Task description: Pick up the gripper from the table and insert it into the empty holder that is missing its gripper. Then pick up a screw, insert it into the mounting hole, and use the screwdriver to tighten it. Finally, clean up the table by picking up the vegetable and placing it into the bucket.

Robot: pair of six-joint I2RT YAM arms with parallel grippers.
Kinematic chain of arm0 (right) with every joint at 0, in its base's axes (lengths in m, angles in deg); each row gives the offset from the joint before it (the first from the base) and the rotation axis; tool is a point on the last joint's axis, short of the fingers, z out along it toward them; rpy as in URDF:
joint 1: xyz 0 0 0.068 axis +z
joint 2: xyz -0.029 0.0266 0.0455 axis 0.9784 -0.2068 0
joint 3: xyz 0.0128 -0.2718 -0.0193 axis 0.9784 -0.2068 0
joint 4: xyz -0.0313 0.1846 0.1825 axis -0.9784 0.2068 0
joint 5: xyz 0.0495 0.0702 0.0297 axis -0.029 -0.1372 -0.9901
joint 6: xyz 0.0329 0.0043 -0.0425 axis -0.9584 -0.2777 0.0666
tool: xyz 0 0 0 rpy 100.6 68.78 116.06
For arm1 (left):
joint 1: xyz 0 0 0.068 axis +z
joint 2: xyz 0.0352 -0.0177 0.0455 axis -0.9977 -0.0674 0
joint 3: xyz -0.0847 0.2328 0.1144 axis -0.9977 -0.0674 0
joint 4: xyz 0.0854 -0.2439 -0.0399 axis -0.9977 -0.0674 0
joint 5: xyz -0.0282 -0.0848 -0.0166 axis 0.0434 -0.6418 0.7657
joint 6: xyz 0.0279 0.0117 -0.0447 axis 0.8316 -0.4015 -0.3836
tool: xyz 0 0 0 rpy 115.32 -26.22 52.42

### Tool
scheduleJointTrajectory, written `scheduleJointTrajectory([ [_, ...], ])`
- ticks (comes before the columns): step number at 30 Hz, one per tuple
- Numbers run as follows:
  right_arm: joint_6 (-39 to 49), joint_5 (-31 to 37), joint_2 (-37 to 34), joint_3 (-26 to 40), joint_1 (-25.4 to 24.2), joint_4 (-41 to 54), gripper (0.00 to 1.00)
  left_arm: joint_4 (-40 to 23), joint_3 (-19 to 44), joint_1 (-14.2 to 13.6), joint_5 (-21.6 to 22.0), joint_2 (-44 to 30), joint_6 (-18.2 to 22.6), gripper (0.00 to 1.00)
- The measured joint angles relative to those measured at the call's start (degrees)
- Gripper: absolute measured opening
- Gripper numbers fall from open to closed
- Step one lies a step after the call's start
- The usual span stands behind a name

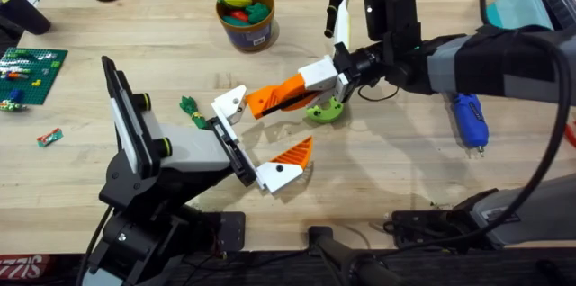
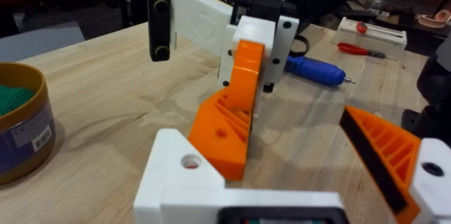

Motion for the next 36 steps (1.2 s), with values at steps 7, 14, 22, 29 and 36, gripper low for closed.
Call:
scheduleJointTrajectory([
  [7,-0.3,-0.3,-0.1,0.0,0.0,-2.1,0.013,0.0,0.0,0.0,0.4,0.0,0.0,0.987],
  [14,-2.0,-0.4,-0.2,0.0,0.0,-5.1,0.013,0.0,0.0,0.0,0.6,0.0,0.0,0.987],
  [22,-6.4,1.0,-0.2,0.0,2.1,-5.7,0.013,0.0,0.0,0.0,-0.1,0.0,0.0,0.987],
  [29,-7.4,0.5,-2.8,2.2,3.4,-5.9,0.013,-0.1,0.0,0.7,0.5,0.0,-0.4,0.987],
  [36,-8.1,-1.0,-8.1,7.9,4.7,-5.9,0.013,-0.1,0.0,1.7,3.9,0.0,-0.9,0.988],
])
